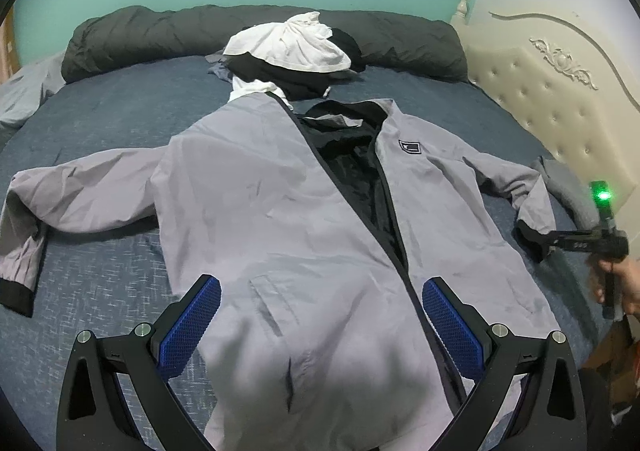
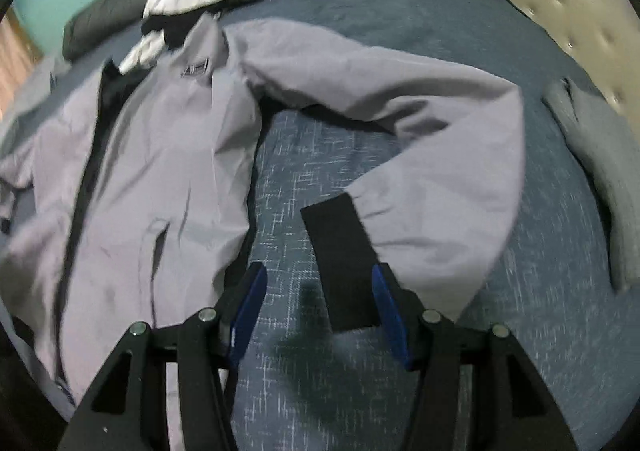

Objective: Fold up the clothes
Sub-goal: 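Grasp the black sleeve cuff with the right tool and pull it outward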

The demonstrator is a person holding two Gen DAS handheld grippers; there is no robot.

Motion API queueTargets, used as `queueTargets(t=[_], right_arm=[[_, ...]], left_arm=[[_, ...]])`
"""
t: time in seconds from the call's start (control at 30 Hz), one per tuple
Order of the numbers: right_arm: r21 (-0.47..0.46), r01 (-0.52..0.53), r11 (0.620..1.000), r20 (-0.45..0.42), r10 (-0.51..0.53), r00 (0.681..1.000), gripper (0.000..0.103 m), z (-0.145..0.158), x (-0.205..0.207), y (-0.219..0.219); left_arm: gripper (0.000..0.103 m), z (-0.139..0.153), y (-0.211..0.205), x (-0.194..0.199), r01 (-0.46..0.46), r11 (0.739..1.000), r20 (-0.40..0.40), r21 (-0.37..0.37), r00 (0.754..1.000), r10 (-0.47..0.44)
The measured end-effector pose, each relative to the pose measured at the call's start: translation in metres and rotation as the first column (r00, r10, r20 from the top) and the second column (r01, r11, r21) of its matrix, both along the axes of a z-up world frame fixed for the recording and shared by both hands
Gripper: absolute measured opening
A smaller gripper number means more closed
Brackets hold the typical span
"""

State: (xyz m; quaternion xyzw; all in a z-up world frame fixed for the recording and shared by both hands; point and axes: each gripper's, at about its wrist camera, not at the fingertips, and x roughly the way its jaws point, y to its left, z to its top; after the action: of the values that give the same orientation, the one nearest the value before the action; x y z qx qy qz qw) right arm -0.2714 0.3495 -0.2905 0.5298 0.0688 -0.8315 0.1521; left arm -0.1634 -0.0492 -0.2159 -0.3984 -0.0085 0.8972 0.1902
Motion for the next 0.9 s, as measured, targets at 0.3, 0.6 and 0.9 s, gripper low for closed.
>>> queueTargets(t=[0.3, 0.6, 0.9], right_arm=[[0.183, -0.021, 0.983, -0.019, 0.025, 0.999, 0.056, -0.030, -0.022, -0.033], [0.240, 0.013, 0.971, -0.034, -0.005, 0.999, 0.009, -0.038, -0.029, -0.026], [0.077, 0.072, 0.994, -0.169, -0.058, 0.984, 0.002, 0.022, -0.017, 0.030]], left_arm=[[0.103, -0.008, 0.002, -0.003, 0.009, 1.000, 0.014, -0.005, 1.000, -0.009], [0.103, -0.016, 0.000, -0.006, 0.005, 1.000, 0.020, -0.010, 1.000, -0.005], [0.103, -0.012, 0.003, -0.005, 0.012, 1.000, 0.014, -0.015, 1.000, -0.012]])
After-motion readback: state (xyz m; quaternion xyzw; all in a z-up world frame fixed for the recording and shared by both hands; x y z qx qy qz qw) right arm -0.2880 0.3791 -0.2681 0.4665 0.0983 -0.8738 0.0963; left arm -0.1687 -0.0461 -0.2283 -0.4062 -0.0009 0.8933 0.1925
